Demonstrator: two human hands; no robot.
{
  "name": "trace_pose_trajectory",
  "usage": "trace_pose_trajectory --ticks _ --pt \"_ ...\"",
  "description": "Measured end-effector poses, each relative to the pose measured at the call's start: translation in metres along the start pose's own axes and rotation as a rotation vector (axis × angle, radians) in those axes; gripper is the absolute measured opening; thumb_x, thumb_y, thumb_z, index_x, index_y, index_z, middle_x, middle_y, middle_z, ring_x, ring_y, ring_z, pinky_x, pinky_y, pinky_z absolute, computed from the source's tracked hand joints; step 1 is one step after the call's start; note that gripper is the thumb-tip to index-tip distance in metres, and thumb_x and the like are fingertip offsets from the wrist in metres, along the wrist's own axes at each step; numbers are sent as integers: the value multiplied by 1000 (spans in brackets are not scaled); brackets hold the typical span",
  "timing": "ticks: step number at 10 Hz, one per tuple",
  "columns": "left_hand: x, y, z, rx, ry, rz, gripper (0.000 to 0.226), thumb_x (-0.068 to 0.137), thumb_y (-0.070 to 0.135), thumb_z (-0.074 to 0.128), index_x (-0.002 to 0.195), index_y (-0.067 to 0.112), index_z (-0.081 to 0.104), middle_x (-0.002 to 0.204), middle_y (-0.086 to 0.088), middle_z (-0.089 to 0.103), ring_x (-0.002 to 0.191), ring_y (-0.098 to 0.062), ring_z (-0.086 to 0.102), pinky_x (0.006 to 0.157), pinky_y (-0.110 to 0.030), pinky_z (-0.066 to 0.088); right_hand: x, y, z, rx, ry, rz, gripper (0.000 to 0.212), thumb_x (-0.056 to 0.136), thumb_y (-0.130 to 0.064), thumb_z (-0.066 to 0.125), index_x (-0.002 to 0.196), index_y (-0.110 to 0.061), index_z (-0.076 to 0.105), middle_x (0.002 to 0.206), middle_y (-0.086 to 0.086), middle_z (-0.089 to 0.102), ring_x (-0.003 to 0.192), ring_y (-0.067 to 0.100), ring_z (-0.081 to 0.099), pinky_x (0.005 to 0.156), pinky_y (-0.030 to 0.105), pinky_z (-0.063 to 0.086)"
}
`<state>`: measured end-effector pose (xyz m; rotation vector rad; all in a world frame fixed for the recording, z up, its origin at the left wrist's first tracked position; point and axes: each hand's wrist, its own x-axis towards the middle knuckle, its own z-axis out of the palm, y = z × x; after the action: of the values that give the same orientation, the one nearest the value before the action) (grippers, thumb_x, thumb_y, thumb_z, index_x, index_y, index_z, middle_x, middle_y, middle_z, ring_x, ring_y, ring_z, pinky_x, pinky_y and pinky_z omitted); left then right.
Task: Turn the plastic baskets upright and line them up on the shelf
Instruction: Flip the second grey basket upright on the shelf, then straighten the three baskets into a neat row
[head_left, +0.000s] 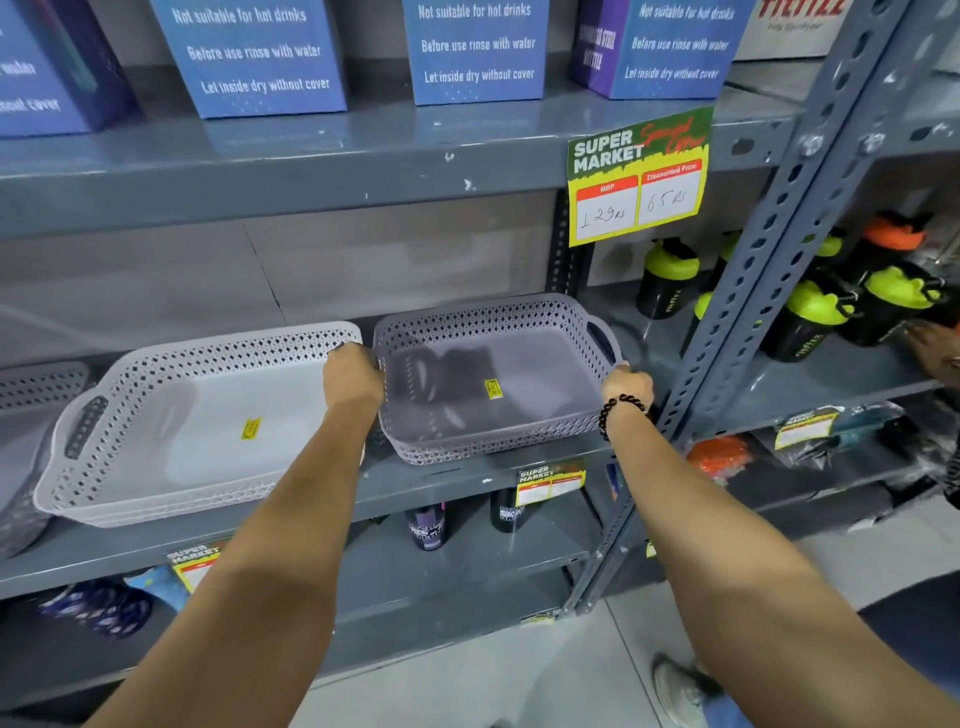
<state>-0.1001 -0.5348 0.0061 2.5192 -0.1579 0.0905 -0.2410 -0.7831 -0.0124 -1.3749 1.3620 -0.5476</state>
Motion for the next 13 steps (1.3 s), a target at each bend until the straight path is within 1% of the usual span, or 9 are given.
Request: trace_pose_trajectory --ticks 1,2,3,4,5,7,8,11,13 --pt "2 -3 -5 -16 34 2 17 81 -3 55 68 -5 65 80 -31 65 77 -42 62 76 -41 53 -1 0 10 -197 98 -146 42 96 -19 39 125 9 49 133 28 52 127 39 46 111 44 33" --pt "8 -14 -14 -55 95 -22 20 88 11 57 82 -5 67 95 -30 69 91 -43 63 84 -40 51 -4 1 24 -485 162 -394 47 90 -12 44 133 7 41 145 24 40 143 32 26 119 47 9" --pt "11 -28 -21 -76 146 -69 27 93 14 51 109 -3 66 113 -25 68 106 -41 61 90 -40 49 -13 -4 37 -516 140 -527 47 88 -8 45 133 5 42 145 24 41 142 32 27 119 45 13" --pt "16 -60 -37 -63 191 -130 34 96 16 43 123 1 57 122 -24 63 112 -40 58 92 -42 47 -41 -12 66 -451 -27 -619 45 90 -5 42 135 -2 43 137 22 47 121 38 50 89 38 45" --pt "20 -86 -53 -52 224 -174 36 97 18 42 126 1 53 124 -24 61 112 -39 59 93 -43 47 -65 -16 90 -454 -200 -628 44 94 -8 40 138 -6 40 137 20 48 110 38 56 75 35 44" --pt "37 -162 -110 90 280 -269 46 97 26 40 132 -4 43 137 -27 47 129 -42 42 108 -50 31 -125 -22 152 -424 -564 -508 57 98 -32 40 147 -9 25 153 13 31 137 31 36 110 37 33" --pt "56 -210 -141 102 231 -395 53 96 34 40 133 -3 41 143 -25 42 136 -39 34 112 -53 25 -147 -24 180 -349 -655 -309 64 95 -47 38 147 -10 26 155 12 27 138 29 34 114 40 30" --pt "79 -276 -158 -68 -72 -515 67 96 50 27 137 0 45 139 -27 49 127 -42 46 103 -45 38 -170 -13 213 -395 -622 -240 58 97 -44 31 137 -3 43 146 16 42 136 28 38 111 30 31" --pt "77 -273 -155 -52 -56 -459 65 94 50 29 128 0 54 130 -26 57 120 -42 52 97 -43 43 -183 -13 218 -326 -689 -202 49 95 -48 37 133 -20 47 154 10 31 141 28 30 117 39 23"
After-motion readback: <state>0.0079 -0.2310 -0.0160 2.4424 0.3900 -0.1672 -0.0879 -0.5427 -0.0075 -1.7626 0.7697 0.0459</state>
